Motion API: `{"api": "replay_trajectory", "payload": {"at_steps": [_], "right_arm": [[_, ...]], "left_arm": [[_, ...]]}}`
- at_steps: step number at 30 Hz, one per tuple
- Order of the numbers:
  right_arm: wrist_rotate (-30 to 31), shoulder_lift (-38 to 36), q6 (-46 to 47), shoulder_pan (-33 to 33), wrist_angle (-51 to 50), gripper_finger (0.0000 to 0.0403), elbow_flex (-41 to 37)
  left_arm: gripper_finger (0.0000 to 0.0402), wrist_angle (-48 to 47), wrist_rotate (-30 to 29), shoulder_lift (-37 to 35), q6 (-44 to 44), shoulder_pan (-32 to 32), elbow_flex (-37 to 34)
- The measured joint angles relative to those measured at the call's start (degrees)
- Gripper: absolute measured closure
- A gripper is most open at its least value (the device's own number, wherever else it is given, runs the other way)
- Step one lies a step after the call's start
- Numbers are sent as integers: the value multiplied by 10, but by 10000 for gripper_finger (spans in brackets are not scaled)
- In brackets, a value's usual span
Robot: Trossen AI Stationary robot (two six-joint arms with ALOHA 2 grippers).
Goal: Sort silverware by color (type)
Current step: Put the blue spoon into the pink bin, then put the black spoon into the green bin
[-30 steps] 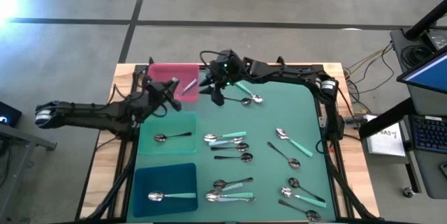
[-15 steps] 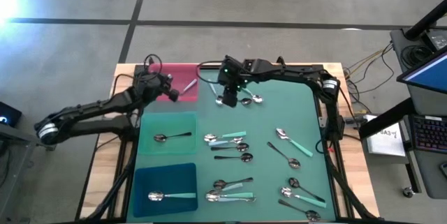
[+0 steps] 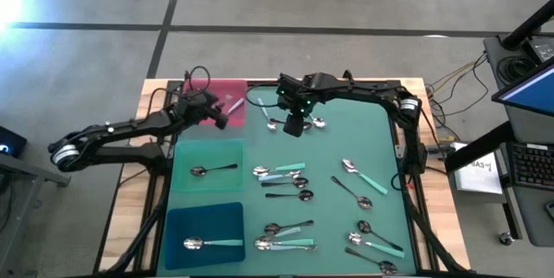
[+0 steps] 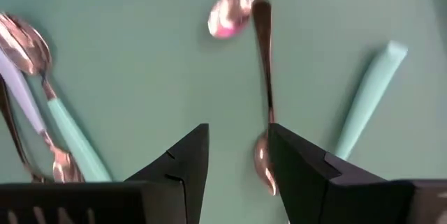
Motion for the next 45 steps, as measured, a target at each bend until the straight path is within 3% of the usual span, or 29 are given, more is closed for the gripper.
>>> {"api": "replay_trajectory", "payload": {"at_steps": [7,16,25,41,45], "right_arm": [[0,0,-2,1,-18,266,-8],[0,14,-42,0,134,266,-97],[1,57,-82,-22,225,266,-108],[-3,94,-57,-41,230,267,-125],[-1,107,-59,-41,227,293,-125]], "left_arm": [[265,3,153,13,-2,0,65],[264,-7,262,9,3,-1,98],[263,-10,266,8,-1,-1,104],[263,-8,266,8,-10,-1,105],[263,-9,266,8,-12,-1,105]]}}
